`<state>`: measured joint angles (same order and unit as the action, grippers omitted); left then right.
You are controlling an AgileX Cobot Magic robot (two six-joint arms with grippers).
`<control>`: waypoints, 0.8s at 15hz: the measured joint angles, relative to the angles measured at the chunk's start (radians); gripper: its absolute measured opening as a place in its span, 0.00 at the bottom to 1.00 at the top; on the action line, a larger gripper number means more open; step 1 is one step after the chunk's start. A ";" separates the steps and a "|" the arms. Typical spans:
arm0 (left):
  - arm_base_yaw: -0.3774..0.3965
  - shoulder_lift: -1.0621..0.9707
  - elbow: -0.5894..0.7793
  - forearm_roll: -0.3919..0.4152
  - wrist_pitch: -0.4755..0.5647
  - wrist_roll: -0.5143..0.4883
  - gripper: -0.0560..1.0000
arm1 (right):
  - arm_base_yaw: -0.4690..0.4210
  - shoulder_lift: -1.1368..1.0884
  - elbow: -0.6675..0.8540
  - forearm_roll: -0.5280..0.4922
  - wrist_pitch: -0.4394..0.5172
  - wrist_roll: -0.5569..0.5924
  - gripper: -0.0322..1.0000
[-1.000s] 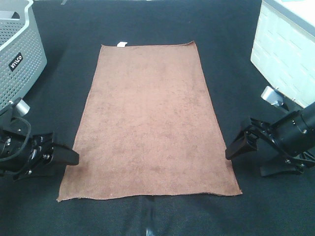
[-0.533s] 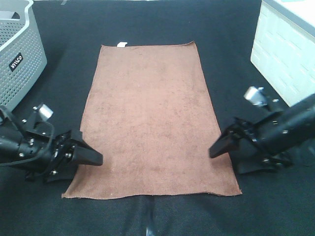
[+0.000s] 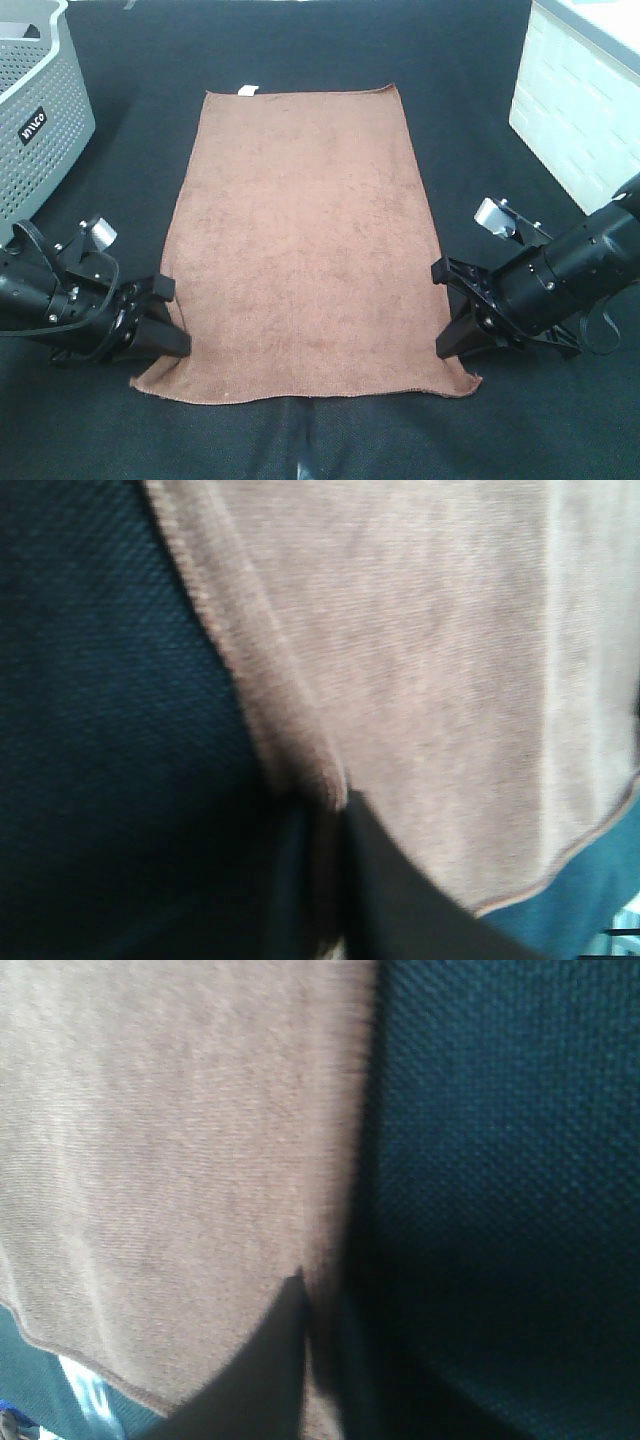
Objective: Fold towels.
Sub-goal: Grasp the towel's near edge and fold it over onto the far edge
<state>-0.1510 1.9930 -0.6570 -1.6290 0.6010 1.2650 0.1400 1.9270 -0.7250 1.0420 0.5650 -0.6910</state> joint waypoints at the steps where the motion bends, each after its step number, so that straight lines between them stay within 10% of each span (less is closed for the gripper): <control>1: 0.000 0.000 0.000 0.004 -0.003 0.000 0.06 | 0.001 0.001 0.000 0.000 0.001 0.000 0.03; 12: 0.000 -0.274 0.187 0.264 -0.066 -0.183 0.05 | 0.003 -0.234 0.070 -0.281 0.083 0.289 0.03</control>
<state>-0.1510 1.7190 -0.4700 -1.3650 0.5350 1.0820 0.1430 1.6930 -0.6550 0.7610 0.6480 -0.4020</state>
